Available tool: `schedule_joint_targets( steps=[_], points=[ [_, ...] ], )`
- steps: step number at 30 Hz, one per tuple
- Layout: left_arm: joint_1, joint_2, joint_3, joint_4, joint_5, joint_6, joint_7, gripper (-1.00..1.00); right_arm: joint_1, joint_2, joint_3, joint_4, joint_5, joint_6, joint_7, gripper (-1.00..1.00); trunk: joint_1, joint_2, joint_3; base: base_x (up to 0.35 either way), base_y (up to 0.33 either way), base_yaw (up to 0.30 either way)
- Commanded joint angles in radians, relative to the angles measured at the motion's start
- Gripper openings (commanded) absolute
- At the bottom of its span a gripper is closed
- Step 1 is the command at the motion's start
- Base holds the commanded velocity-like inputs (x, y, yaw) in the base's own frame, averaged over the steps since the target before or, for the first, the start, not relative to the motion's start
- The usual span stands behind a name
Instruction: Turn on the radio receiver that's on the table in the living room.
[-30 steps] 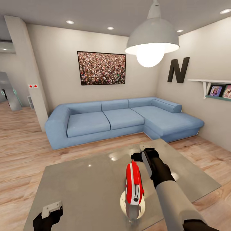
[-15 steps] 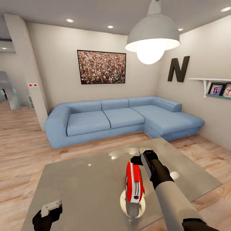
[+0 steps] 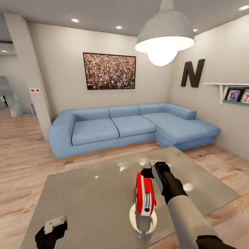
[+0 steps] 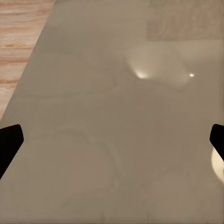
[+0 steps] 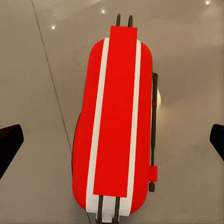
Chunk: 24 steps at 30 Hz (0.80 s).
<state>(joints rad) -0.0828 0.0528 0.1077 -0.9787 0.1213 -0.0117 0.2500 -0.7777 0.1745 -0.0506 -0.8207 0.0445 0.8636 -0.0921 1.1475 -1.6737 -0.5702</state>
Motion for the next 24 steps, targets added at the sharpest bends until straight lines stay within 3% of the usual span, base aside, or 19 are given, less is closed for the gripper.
schedule_joint_targets(
  steps=[1,24],
  points=[
    [0.0,0.0,0.0,0.0,0.0,0.0,0.0,1.0,0.0,0.0,0.0,0.0,0.0,0.0,0.0,1.0,0.004,-0.007,-0.003,0.0,0.0,0.0],
    [0.0,0.0,0.0,0.001,0.0,-0.001,0.0,1.0,0.0,0.0,0.0,0.0,-0.001,-0.002,0.004,1.0,0.084,-0.154,-0.069,0.0,0.0,0.0]
  ],
)
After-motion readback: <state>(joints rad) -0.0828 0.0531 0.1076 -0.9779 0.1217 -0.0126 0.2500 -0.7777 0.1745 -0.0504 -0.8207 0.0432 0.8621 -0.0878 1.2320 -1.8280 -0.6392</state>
